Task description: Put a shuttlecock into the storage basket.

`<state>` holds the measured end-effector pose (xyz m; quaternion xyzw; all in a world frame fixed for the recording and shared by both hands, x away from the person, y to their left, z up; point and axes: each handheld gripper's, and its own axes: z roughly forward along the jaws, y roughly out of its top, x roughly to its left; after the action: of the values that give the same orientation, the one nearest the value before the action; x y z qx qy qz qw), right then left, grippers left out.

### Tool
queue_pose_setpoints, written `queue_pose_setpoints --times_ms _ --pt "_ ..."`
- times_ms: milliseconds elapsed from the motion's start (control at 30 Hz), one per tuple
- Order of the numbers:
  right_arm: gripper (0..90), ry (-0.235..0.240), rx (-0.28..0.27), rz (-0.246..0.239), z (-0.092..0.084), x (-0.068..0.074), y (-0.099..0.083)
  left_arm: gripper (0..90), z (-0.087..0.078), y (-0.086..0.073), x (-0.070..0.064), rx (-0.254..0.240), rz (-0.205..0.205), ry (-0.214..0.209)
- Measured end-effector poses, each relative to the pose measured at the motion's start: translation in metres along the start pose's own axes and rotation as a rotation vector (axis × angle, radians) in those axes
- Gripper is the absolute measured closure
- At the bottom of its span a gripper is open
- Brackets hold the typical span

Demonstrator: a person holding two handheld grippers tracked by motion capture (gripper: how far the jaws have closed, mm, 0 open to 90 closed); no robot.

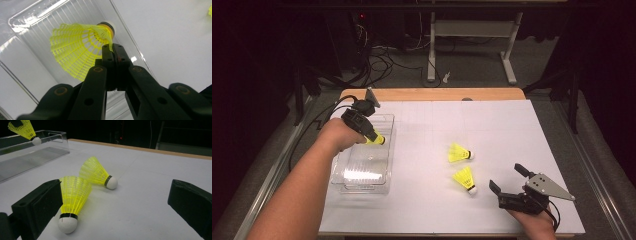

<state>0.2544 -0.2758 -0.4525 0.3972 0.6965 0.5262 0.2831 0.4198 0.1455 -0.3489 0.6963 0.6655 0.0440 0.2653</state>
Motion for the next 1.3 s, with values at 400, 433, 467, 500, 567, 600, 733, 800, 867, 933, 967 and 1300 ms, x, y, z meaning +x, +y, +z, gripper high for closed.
queue_pose_setpoints --times_ms 400,433,467,500,567,600,733,800,867,933,967,1300 --pt "0.2 0.002 0.002 0.0 0.001 0.0 0.0 89.2 0.013 0.002 0.002 -0.018 -0.008 0.01" --pt "0.2 0.001 0.002 0.0 0.001 0.0 0.0 89.1 0.014 0.002 0.002 -0.02 -0.011 0.01" --pt "0.2 0.001 0.002 0.0 0.0 0.0 0.0 89.1 0.015 0.002 0.003 -0.02 -0.009 0.014" --pt "0.2 0.001 0.002 0.0 0.0 0.0 0.0 89.1 0.016 0.003 0.003 -0.025 -0.009 0.017" --pt "0.2 0.0 0.002 0.0 0.0 0.0 0.0 89.1 0.018 0.003 0.004 -0.022 -0.013 0.016" --pt "0.2 0.0 0.002 -0.001 0.0 0.0 0.0 89.1 0.019 0.004 0.004 -0.023 -0.009 0.019" --pt "0.2 0.001 0.003 0.0 0.0 0.0 0.0 89.1 0.022 0.006 0.004 -0.037 -0.016 0.015" --pt "0.2 0.001 0.003 0.001 0.0 0.0 0.0 89.1 0.025 0.005 0.004 -0.038 -0.014 0.014" --pt "0.2 0.002 0.003 0.002 0.0 -0.001 -0.001 89.1 0.028 0.005 0.003 -0.036 -0.009 0.02" --pt "0.2 0.002 0.002 0.003 0.0 -0.001 -0.001 89.2 0.031 0.004 0.003 -0.04 -0.014 0.018" --pt "0.2 0.002 0.002 0.003 0.0 -0.001 -0.001 89.2 0.032 0.004 0.003 -0.037 -0.011 0.019" --pt "0.2 0.004 0.003 0.001 0.001 -0.001 -0.001 89.1 0.045 -0.001 0.002 -0.042 -0.013 0.016"
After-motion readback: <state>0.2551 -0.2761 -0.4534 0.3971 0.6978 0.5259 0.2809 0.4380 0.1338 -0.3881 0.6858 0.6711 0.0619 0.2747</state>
